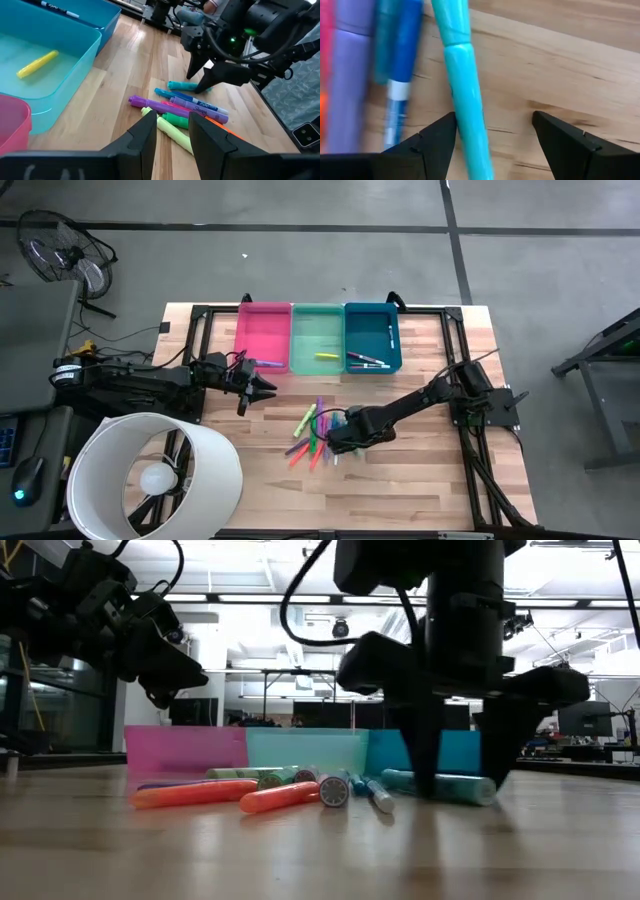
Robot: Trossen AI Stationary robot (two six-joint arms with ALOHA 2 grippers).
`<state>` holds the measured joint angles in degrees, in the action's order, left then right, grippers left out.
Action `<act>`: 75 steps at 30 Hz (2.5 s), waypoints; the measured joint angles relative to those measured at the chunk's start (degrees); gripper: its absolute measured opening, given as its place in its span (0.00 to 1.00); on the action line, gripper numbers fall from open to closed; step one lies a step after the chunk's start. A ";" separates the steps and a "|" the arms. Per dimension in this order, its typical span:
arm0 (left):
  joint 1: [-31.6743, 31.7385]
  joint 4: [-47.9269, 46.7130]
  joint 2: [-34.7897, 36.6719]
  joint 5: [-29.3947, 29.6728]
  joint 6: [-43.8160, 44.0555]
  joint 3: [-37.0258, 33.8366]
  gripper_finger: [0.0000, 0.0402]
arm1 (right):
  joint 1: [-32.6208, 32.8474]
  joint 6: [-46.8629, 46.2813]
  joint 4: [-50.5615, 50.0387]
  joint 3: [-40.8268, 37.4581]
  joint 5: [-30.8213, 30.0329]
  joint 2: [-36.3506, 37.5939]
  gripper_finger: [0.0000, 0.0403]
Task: Pick & Place Markers
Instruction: Put the light blue marker into the red bin
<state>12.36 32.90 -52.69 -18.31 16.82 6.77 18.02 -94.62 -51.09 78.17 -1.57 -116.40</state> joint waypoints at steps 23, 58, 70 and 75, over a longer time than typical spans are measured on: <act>0.00 -0.04 -0.01 -0.08 0.00 0.00 0.28 | -3.20 26.89 -2.85 -0.24 -0.88 -0.13 0.62; 0.00 -0.08 -0.01 2.33 1.73 0.01 0.28 | -3.30 27.45 -6.43 -0.48 -1.56 1.09 0.13; 0.00 0.82 -0.03 0.89 9.11 0.95 0.28 | -3.40 25.63 -8.01 -0.44 -14.24 12.11 0.13; -0.02 1.83 -0.09 -1.71 8.91 6.82 0.28 | -4.36 28.18 -6.08 -0.40 -22.30 17.56 0.13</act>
<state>12.34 34.73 -52.78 -20.02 25.73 13.58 13.66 -66.44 -57.17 77.78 -23.87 -98.84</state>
